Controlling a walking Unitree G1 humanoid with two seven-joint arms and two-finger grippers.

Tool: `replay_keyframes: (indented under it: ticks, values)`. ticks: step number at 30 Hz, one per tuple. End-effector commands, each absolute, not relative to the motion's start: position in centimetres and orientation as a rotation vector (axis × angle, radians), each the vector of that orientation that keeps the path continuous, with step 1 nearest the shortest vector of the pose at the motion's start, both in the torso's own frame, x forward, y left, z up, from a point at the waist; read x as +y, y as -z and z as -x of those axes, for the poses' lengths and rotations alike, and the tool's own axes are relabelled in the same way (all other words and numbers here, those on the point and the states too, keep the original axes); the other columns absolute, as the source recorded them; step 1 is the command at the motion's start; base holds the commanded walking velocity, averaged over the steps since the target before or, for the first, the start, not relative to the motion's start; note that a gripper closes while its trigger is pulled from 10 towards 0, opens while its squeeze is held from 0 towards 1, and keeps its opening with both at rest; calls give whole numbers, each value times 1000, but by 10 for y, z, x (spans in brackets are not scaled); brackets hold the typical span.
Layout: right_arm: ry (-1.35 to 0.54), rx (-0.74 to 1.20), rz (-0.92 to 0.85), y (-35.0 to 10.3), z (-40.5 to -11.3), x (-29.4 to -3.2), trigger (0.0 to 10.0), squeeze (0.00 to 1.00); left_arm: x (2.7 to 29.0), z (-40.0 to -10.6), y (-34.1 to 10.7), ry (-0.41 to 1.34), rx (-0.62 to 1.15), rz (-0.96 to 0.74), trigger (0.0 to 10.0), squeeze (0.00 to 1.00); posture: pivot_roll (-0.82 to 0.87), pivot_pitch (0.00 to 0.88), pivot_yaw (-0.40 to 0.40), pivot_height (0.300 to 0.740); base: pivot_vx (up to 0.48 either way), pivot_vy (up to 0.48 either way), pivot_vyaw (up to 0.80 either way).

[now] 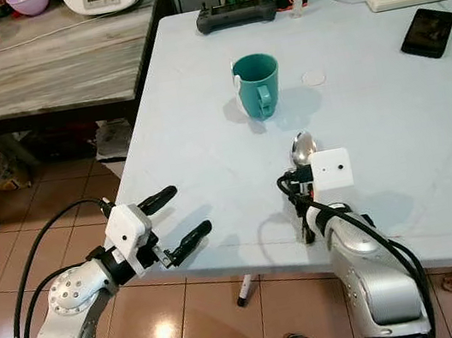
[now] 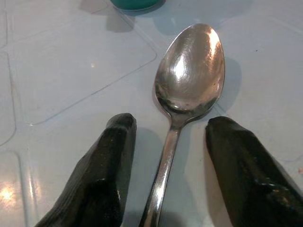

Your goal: Setting the table

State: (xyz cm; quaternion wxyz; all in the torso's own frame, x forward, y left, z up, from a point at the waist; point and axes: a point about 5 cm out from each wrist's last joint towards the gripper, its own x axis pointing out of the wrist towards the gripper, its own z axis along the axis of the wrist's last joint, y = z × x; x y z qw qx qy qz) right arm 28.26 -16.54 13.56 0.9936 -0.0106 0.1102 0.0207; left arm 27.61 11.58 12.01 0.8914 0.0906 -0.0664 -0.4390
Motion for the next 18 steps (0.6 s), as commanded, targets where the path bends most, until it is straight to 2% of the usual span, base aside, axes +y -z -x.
replay_keyframes:
  ticks: [1, 18]
  values:
    - [-31, 356, 7, -113, -277, -168, 0, 0, 118, -274, -118, 919, -131, -190, 10000, 0, -318, 184, 106, 740, 0, 0, 0]
    - [-8, 401, 16, -106, -272, -174, 0, 0, 114, -271, -116, 1001, -111, -193, 10000, 0, -322, 185, 111, 740, 0, 0, 0]
